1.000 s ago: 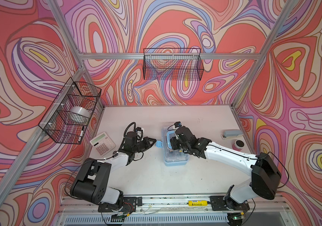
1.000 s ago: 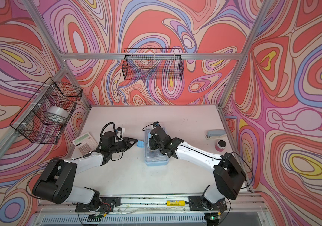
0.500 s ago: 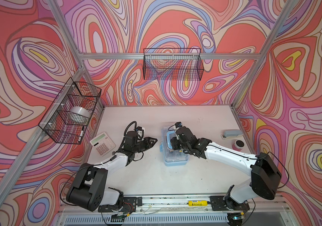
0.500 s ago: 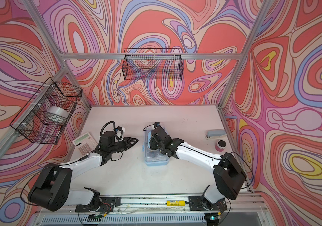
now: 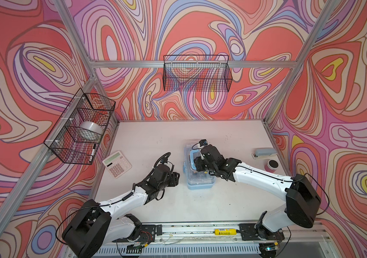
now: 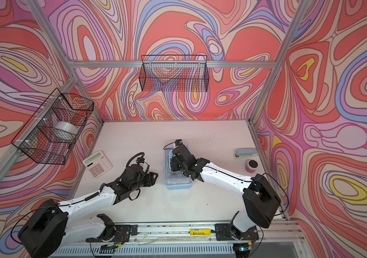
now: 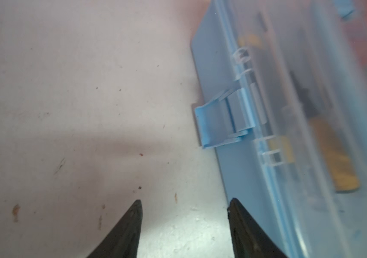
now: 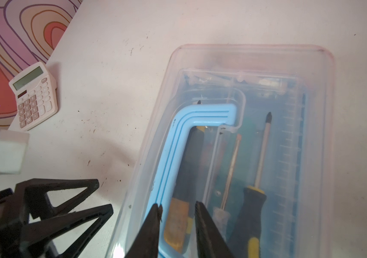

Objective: Pack the tool kit

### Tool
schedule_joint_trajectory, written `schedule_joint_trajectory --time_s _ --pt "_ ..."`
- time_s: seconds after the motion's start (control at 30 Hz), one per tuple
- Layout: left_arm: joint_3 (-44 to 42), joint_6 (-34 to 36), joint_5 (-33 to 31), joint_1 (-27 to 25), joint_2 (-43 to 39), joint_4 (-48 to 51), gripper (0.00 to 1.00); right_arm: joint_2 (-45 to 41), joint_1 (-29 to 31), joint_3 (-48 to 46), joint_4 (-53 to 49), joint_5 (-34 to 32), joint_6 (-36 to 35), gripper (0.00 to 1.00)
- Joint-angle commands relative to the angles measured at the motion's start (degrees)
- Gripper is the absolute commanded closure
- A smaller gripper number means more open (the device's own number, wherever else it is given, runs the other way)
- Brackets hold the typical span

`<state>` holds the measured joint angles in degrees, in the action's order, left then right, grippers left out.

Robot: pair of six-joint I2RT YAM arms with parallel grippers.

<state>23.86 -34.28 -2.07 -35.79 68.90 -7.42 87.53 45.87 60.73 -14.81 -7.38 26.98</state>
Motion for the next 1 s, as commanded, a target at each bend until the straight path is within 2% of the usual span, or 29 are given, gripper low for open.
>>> schedule_joint_trajectory --time_s 0.0,0.17,0.67,0.97 --pt "-1.6 3.0 -7.6 -1.7 1.6 -5.4 0.36 -0.2 -0.3 0.4 0.3 0.3 -0.7 0.71" --pt "-2.9 5.1 -9.6 -3.7 5.5 -13.6 0.36 0.1 -0.3 1.0 0.0 -0.1 -1.1 0.71" --pt "-3.9 9.8 -8.5 -6.9 15.8 -30.6 0.34 2.0 -1.9 1.7 0.2 1.2 -1.7 0.72" --pt "-3.7 8.6 -9.4 -7.3 25.0 -39.4 0.37 2.1 -2.6 0.9 0.8 1.6 -1.8 0.73"
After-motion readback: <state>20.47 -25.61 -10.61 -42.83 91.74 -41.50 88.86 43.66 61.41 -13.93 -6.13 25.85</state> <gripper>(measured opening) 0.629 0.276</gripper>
